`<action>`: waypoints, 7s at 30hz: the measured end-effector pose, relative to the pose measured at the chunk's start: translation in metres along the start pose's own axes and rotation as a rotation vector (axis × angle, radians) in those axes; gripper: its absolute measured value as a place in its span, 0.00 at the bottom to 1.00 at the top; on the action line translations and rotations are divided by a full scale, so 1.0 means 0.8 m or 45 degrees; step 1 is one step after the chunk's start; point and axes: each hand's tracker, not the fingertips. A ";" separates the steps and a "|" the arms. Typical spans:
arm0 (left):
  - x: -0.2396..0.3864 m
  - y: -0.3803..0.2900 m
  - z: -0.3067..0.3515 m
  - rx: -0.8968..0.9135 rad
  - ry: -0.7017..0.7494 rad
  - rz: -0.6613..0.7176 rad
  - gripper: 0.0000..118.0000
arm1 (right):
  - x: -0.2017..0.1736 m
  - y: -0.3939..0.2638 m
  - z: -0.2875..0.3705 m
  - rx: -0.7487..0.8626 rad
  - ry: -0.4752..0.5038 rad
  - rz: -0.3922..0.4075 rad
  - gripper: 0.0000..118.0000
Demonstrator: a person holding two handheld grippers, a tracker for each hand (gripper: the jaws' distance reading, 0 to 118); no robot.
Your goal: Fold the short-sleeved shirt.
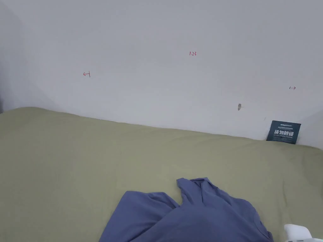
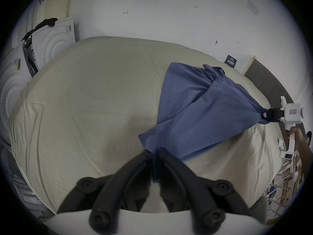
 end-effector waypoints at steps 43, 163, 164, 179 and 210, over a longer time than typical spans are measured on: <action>-0.005 -0.011 -0.005 0.042 0.032 0.209 0.88 | -0.108 -0.159 0.205 0.468 0.026 0.004 0.01; 0.047 0.517 0.071 0.756 0.211 -0.460 0.07 | -0.064 0.390 0.215 1.113 -0.168 0.223 0.04; 0.040 0.503 0.073 0.738 0.197 -0.465 0.07 | -0.065 0.371 0.217 1.111 -0.157 0.227 0.04; -0.040 0.186 0.096 0.395 0.022 -0.400 0.07 | -0.055 0.074 0.210 0.713 -0.003 0.103 0.04; -0.134 -0.073 0.102 -0.084 0.040 -0.301 0.10 | 0.028 -0.197 0.152 0.022 0.011 -0.226 0.08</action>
